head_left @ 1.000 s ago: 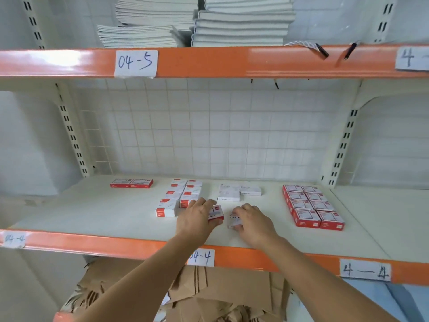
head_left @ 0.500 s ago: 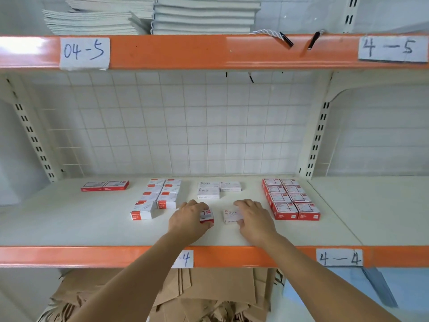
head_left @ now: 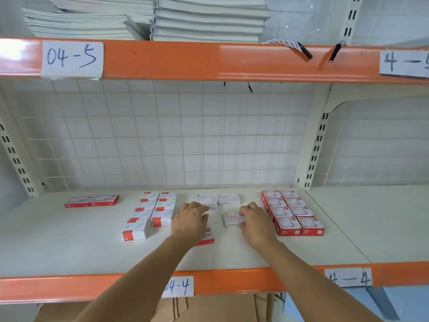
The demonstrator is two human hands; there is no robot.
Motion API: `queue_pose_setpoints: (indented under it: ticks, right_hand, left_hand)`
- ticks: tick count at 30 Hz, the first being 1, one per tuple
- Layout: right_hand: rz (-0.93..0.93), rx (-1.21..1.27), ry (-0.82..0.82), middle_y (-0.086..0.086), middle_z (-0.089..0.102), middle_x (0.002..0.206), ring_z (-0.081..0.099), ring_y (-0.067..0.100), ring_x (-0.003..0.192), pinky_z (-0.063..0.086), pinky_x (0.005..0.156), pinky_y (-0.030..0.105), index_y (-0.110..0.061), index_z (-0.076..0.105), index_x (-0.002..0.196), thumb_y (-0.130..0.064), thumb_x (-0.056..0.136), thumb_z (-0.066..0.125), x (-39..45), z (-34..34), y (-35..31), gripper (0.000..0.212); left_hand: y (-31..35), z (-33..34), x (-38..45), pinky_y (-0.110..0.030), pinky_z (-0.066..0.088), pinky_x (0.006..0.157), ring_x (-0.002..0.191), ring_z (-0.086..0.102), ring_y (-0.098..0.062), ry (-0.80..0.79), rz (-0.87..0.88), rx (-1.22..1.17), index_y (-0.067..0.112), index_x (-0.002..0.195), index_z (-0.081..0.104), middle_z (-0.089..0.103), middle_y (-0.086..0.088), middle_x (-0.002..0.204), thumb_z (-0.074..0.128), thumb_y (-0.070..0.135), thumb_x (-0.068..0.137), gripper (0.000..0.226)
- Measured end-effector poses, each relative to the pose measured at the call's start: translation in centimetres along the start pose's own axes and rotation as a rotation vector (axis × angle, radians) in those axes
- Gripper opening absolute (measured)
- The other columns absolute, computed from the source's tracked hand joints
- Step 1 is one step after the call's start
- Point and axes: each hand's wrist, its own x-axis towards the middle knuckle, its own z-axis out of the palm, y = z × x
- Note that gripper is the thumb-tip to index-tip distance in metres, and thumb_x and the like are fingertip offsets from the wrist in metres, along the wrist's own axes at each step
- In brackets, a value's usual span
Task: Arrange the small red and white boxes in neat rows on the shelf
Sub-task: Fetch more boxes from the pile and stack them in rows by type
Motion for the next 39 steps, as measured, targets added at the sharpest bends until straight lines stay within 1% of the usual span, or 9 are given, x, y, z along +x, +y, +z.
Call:
queue_pose_setpoints:
  ticks: [6, 14, 21, 24, 27, 30, 34, 37, 39]
  right_hand:
    - [0.035, -0.003, -0.005, 0.001, 0.048, 0.122, 0.047, 0.019, 0.113, 0.048, 0.083, 0.033, -0.015, 0.053, 0.123, -0.019, 0.094, 0.052, 1.8, 0.5, -0.3, 0.029]
    - [0.054, -0.016, 0.019, 0.001, 0.047, 0.122, 0.047, 0.018, 0.113, 0.044, 0.073, 0.030, -0.016, 0.053, 0.122, -0.022, 0.093, 0.053, 3.5, 1.2, -0.7, 0.029]
    - [0.040, 0.008, 0.046, 0.001, 0.047, 0.122, 0.048, 0.018, 0.111, 0.045, 0.074, 0.029, -0.015, 0.054, 0.120, -0.023, 0.093, 0.053, 4.3, 1.8, -0.8, 0.028]
    - [0.015, -0.021, 0.077, -0.001, 0.049, 0.123, 0.045, 0.018, 0.113, 0.042, 0.082, 0.029, -0.018, 0.053, 0.123, -0.028, 0.093, 0.052, 4.2, 1.7, -1.0, 0.032]
    - [-0.093, -0.033, 0.127, -0.004, 0.052, 0.121, 0.045, 0.018, 0.116, 0.034, 0.092, 0.030, -0.023, 0.054, 0.125, -0.035, 0.093, 0.049, 3.3, 1.5, -1.6, 0.034]
    - [-0.245, 0.083, 0.048, -0.004, 0.055, 0.120, 0.047, 0.018, 0.115, 0.036, 0.094, 0.032, -0.020, 0.057, 0.121, -0.040, 0.094, 0.046, 1.6, 1.1, -3.0, 0.035]
    - [-0.344, 0.187, -0.131, -0.004, 0.055, 0.121, 0.047, 0.018, 0.113, 0.039, 0.087, 0.031, -0.021, 0.056, 0.124, -0.046, 0.091, 0.048, -0.7, 1.0, -5.1, 0.043]
    - [-0.402, 0.097, -0.198, 0.000, 0.054, 0.119, 0.045, 0.020, 0.113, 0.040, 0.089, 0.031, -0.019, 0.053, 0.127, -0.033, 0.088, 0.053, -1.4, 0.8, -6.0, 0.042]
    - [-0.401, 0.078, -0.160, 0.002, 0.053, 0.117, 0.044, 0.022, 0.113, 0.038, 0.088, 0.030, -0.015, 0.054, 0.124, -0.025, 0.087, 0.052, -1.7, 0.7, -6.5, 0.038]
  left_hand:
    - [-0.5, 0.4, 1.0, -0.034, 0.039, 0.098, 0.128, 0.036, -0.017, -0.042, -0.004, -0.005, 0.028, 0.135, 0.049, 0.045, 0.008, 0.140, 0.033, 0.025, 0.100, 0.039]
    - [-0.7, 0.5, 1.3, -0.034, 0.043, 0.095, 0.125, 0.039, -0.016, -0.023, -0.006, -0.025, 0.027, 0.130, 0.053, 0.049, 0.007, 0.135, 0.034, 0.025, 0.101, 0.036]
    - [-0.7, 0.7, 1.4, -0.036, 0.047, 0.090, 0.123, 0.041, -0.016, -0.005, -0.011, -0.031, 0.026, 0.128, 0.055, 0.050, 0.007, 0.133, 0.034, 0.024, 0.101, 0.034]
    - [-0.7, 0.6, 1.5, -0.035, 0.047, 0.088, 0.122, 0.041, -0.016, -0.004, -0.009, -0.028, 0.026, 0.127, 0.055, 0.050, 0.007, 0.133, 0.033, 0.024, 0.101, 0.034]
    - [-0.7, 0.4, 1.4, -0.035, 0.045, 0.088, 0.122, 0.041, -0.017, -0.010, -0.009, -0.016, 0.025, 0.128, 0.054, 0.051, 0.006, 0.132, 0.033, 0.024, 0.101, 0.035]
    - [-0.6, 0.1, 1.0, -0.035, 0.043, 0.090, 0.123, 0.040, -0.018, 0.026, -0.026, -0.015, 0.024, 0.129, 0.053, 0.051, 0.004, 0.132, 0.033, 0.023, 0.101, 0.035]
    - [-0.7, -0.7, -0.5, -0.033, 0.042, 0.087, 0.121, 0.041, -0.017, 0.101, -0.039, -0.024, 0.022, 0.129, 0.053, 0.052, 0.003, 0.130, 0.033, 0.021, 0.100, 0.035]
    - [-0.9, -1.4, -2.3, -0.031, 0.039, 0.083, 0.118, 0.044, -0.017, 0.152, -0.072, -0.033, 0.023, 0.127, 0.054, 0.053, 0.005, 0.128, 0.033, 0.021, 0.100, 0.034]
    - [-1.4, -1.9, -3.3, -0.036, 0.037, 0.089, 0.119, 0.044, -0.016, 0.168, -0.106, -0.025, 0.025, 0.126, 0.055, 0.052, 0.007, 0.128, 0.033, 0.023, 0.100, 0.034]
